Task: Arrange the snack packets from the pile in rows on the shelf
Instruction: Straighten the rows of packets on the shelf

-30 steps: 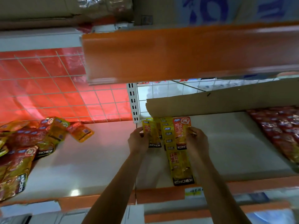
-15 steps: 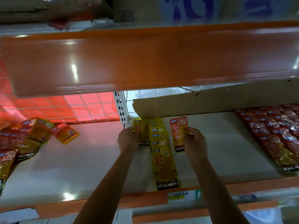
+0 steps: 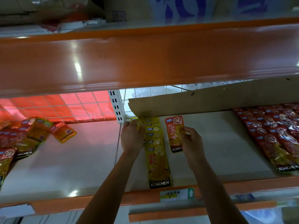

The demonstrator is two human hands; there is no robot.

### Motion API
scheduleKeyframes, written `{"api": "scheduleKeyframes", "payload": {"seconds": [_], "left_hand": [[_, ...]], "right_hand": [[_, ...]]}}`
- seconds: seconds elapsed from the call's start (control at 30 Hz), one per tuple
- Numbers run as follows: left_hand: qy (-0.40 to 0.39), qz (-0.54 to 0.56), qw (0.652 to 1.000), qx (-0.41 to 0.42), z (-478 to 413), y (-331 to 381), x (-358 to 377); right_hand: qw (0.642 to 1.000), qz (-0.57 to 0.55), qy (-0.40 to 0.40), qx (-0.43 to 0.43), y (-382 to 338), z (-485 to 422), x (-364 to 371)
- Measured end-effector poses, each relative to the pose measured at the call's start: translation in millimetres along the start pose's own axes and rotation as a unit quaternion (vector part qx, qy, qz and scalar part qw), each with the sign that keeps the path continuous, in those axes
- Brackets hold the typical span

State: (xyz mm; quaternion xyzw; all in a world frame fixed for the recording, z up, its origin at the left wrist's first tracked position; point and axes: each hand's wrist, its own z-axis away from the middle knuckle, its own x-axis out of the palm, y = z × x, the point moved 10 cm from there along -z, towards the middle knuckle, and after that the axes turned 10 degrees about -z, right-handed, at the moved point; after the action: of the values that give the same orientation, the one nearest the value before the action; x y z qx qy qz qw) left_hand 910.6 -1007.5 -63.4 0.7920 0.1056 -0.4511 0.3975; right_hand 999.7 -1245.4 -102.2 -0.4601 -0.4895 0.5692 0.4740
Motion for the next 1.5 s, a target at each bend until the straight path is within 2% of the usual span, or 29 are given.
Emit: {"api": "scheduleKeyframes", "payload": {"seconds": [0.17, 0.27, 0.5, 0.63, 0.73, 0.83, 1.0, 1.13, 1.27, 1.4, 1.5], "left_hand": [[-0.030, 0.049, 0.993, 0.103, 34.7, 71.0, 22.4], [-0.072, 0.093, 0.985, 0.124, 56.3, 108.2, 43.8], [-0.199, 0.218, 0.955, 0.028, 92.0, 156.5, 106.5], [-0.268, 0.306, 0.913, -0.037, 111.7, 181.1, 140.7], [-0.301, 0.332, 0.893, -0.047, 127.5, 203.5, 158.5], [-0.342, 0.338, 0.876, -0.019, 145.3, 230.8, 174.4], [-0.331, 0.351, 0.875, -0.042, 153.5, 246.5, 198.2], [-0.276, 0.293, 0.915, -0.024, 137.5, 244.8, 204.1], [-0.246, 0.203, 0.947, 0.040, 118.8, 257.8, 207.8], [-0.221, 0.133, 0.961, 0.099, 104.5, 279.1, 208.7], [-0.208, 0.024, 0.967, 0.145, 93.8, 295.8, 216.1]], "right_hand": [[0.999, -0.033, 0.002, 0.005, 0.8, -4.1, -20.5], [0.998, -0.057, 0.014, 0.003, -1.5, -7.6, -42.4], [0.998, -0.054, 0.039, -0.018, -5.1, -19.7, -106.3], [0.997, 0.005, 0.053, -0.053, -6.3, -29.4, -149.4], [0.992, 0.061, 0.069, -0.083, -13.4, -35.6, -179.4], [0.988, 0.103, 0.065, -0.092, -16.6, -42.2, -199.4], [0.974, 0.181, 0.055, -0.128, -22.4, -55.3, -219.1], [0.960, 0.219, 0.089, -0.152, -29.0, -63.0, -238.9], [0.949, 0.246, 0.106, -0.164, -27.0, -69.6, -246.0], [0.950, 0.248, 0.107, -0.158, -23.1, -77.4, -248.3], [0.944, 0.260, 0.113, -0.169, -26.5, -83.3, -248.3]]}}
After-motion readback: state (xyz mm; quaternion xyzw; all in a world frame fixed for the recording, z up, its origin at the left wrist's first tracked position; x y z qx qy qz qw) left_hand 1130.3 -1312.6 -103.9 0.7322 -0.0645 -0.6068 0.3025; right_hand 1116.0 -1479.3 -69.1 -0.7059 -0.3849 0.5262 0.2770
